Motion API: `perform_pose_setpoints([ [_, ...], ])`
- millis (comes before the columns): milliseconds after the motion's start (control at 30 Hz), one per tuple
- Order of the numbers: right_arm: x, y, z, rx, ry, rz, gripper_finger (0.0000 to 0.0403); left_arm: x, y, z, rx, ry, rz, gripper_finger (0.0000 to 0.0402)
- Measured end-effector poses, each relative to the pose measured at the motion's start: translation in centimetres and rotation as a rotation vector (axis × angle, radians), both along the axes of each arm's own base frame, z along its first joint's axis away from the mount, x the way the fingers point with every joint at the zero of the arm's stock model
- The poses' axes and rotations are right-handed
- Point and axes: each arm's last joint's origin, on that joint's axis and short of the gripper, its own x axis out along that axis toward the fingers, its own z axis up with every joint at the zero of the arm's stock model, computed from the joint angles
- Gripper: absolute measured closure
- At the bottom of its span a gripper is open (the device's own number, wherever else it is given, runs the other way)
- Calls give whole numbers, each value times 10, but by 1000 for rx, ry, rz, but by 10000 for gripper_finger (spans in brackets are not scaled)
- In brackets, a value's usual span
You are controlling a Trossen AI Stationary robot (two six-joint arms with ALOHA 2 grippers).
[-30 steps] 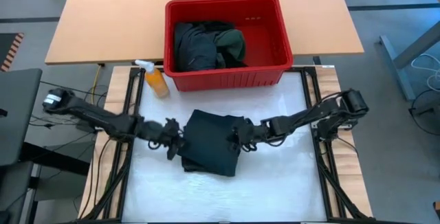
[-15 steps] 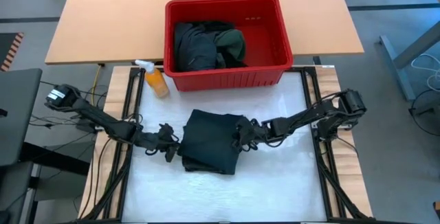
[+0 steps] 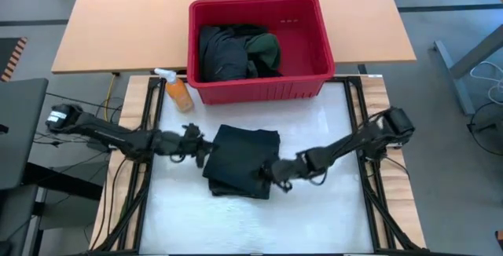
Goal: Fold Laundry from Bin
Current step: Fold the blue pants
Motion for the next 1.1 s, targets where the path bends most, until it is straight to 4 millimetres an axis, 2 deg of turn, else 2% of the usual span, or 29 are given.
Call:
perform_pose_setpoints([
  [133,9,17,-19,39,51,31,383,7,27,-9,-27,54,-19,401],
  [267,7,29,-36,94,109,9,383,12,41,-18,-45,76,-55,401],
  [467,-1,52,-63,137,203,-6,383,19,51,-41,-96,175,-80,401],
  [600,-8,63,-67,144,233,21,383,23,53,-54,-117,213,-93,401],
  [700,-15,67,-58,141,246,43,383,26,57,-53,-126,167,-126,402],
  [833,-19,61,-21,163,143,32,383,31,58,-32,-112,18,-196,401],
  [967,-20,40,16,144,-11,-117,383,31,58,-6,-71,-92,-205,402],
  [1033,-16,25,24,153,-59,-216,383,28,53,3,-59,-131,-226,401],
  [1100,-7,13,22,165,-92,-260,383,24,47,8,-58,-130,-248,402],
])
